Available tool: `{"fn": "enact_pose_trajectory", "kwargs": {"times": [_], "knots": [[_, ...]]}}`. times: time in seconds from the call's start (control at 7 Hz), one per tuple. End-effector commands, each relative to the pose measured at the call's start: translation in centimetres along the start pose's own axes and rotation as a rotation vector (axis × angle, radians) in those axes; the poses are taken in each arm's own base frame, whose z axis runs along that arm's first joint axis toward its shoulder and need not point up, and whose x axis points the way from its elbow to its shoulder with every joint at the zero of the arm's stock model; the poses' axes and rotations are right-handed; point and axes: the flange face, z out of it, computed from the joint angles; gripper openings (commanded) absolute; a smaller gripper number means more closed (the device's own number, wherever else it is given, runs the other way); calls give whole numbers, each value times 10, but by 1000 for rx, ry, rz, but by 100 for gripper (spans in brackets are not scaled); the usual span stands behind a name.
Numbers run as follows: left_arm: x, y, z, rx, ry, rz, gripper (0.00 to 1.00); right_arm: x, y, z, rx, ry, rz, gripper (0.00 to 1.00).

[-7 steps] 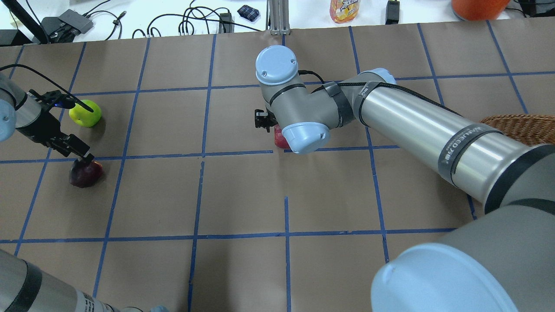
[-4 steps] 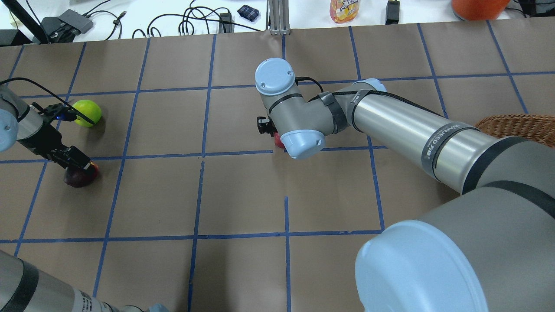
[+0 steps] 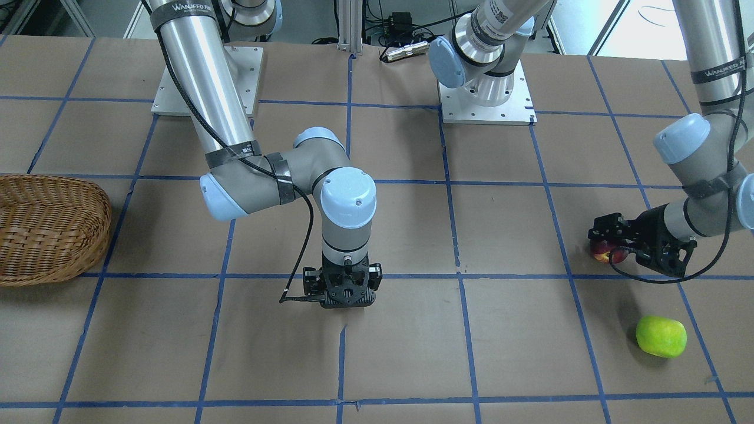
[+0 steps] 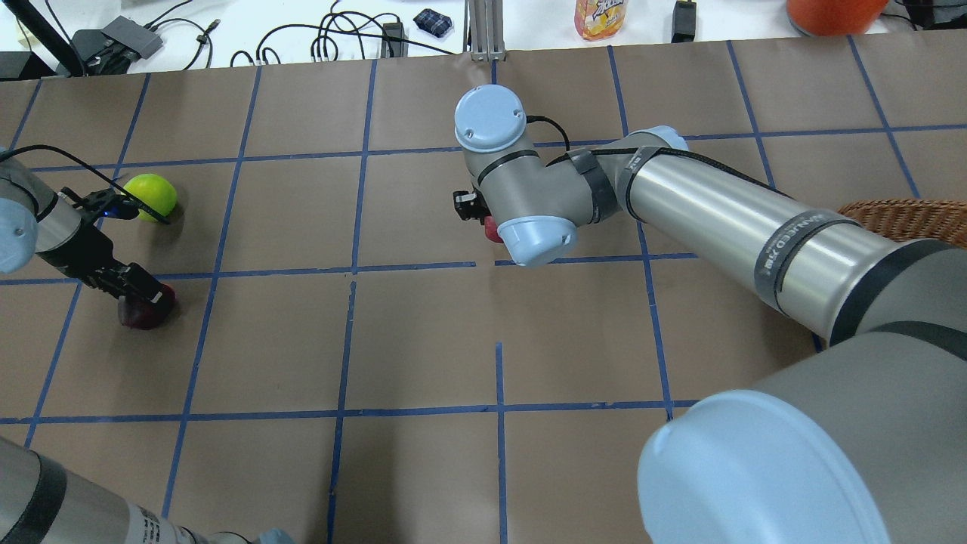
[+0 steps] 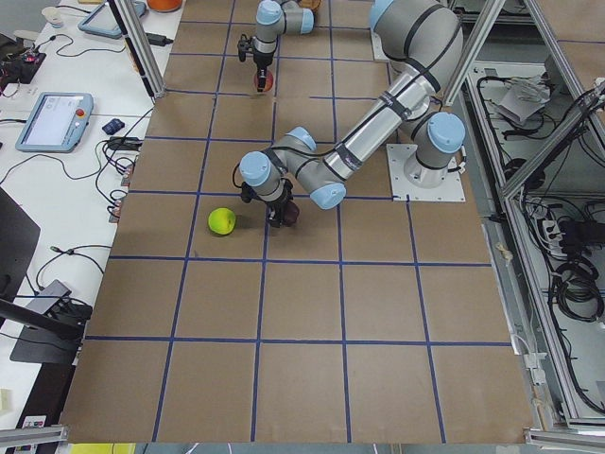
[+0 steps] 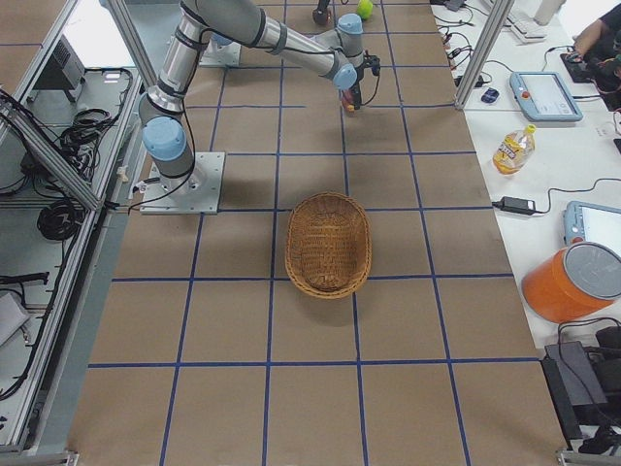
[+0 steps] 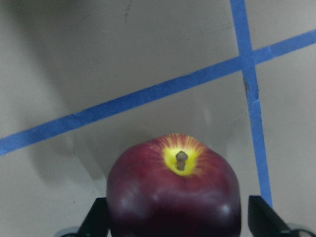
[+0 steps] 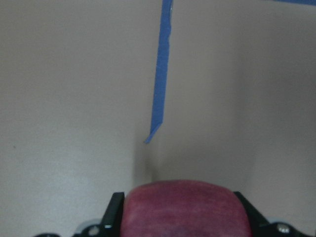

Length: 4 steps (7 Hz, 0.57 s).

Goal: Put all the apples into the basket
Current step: 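Carry pinkish-red apple into basket with right gripper while left lifts dark apple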

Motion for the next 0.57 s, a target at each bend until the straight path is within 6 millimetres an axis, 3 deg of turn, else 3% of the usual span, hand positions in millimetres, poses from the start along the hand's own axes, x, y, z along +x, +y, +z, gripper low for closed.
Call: {"fn": "enact_pose_trajectory", "kwargs": {"times": [0.0, 0.14, 0.43], "knots": [[-1, -2, -5, 23, -24, -4, 0, 102, -17, -65, 11, 26, -2, 42], [-2, -3, -11, 32, -34, -7, 0, 166, -14, -78, 12, 50, -13, 42], [8, -15, -43, 59, -75, -42, 0, 295, 13, -79, -37, 91, -19, 42]]}}
